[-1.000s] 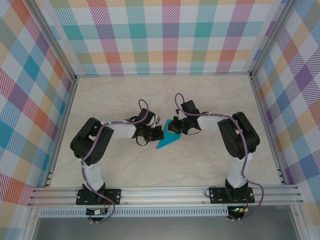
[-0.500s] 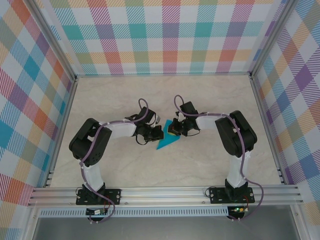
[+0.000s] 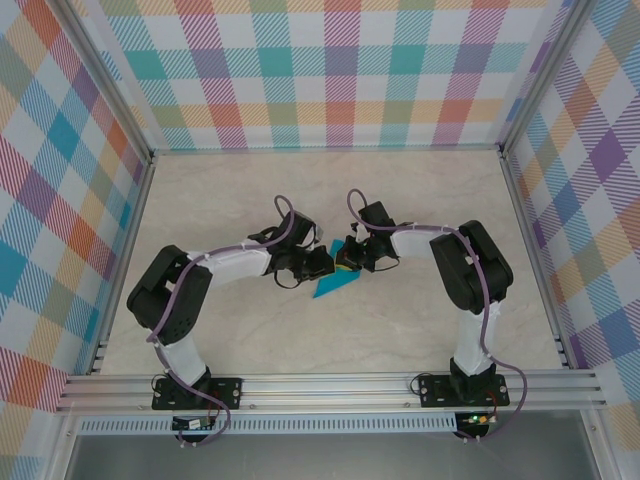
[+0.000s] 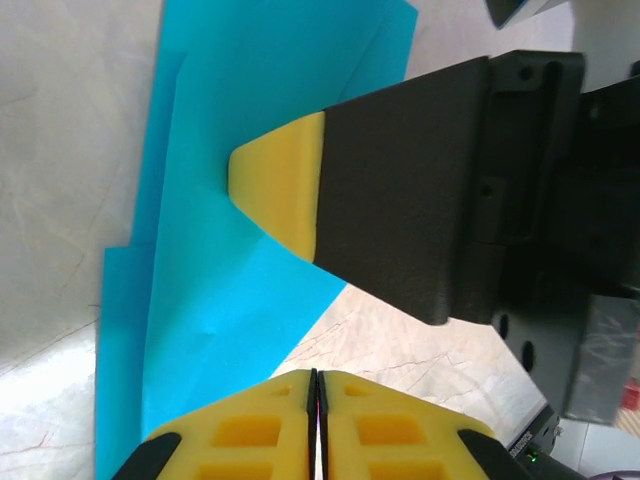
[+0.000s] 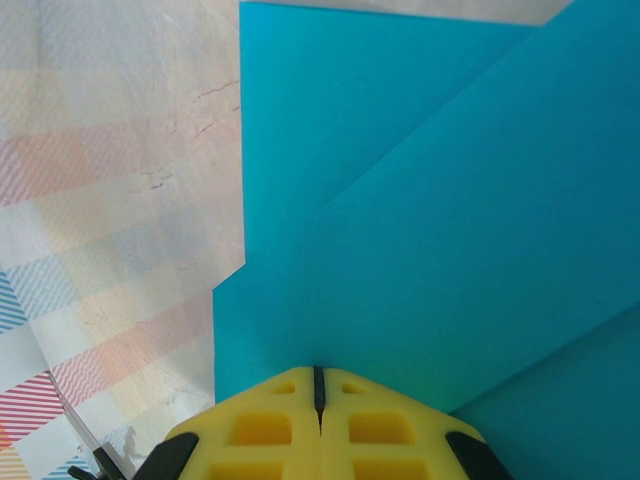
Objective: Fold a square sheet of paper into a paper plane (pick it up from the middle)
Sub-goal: Fourth fold the wing at the center of the table.
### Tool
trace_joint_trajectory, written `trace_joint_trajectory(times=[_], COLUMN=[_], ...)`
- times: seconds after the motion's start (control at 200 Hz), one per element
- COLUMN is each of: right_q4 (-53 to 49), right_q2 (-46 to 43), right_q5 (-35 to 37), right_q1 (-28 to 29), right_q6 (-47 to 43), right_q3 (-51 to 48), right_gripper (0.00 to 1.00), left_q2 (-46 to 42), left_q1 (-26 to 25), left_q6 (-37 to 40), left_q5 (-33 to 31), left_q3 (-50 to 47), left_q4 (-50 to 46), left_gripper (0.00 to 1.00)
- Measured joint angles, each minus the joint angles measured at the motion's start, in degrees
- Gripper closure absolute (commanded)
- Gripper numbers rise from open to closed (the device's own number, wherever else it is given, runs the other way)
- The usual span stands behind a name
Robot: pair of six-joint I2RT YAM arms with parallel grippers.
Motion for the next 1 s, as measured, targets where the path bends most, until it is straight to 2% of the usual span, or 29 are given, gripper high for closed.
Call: trace_joint_trajectory(times=[0.44, 1.0], right_q4=[-0.87, -1.38], right_q2=[0.31, 0.37], right_q5=[-0.07, 0.0], right_q1=[-0.02, -0.02], right_q6=[0.0, -0.02], right_q3=[0.59, 0.83], right_gripper=[1.0, 1.0], left_q2=[3.54, 1.33], left_q1=[-0.31, -0.15], left_q6=[-0.9, -1.07], left_q5=[0.35, 1.11], left_q3=[-2.69, -7.19], left_q4=[0.35, 3.26], left_gripper=[0.91, 0.92])
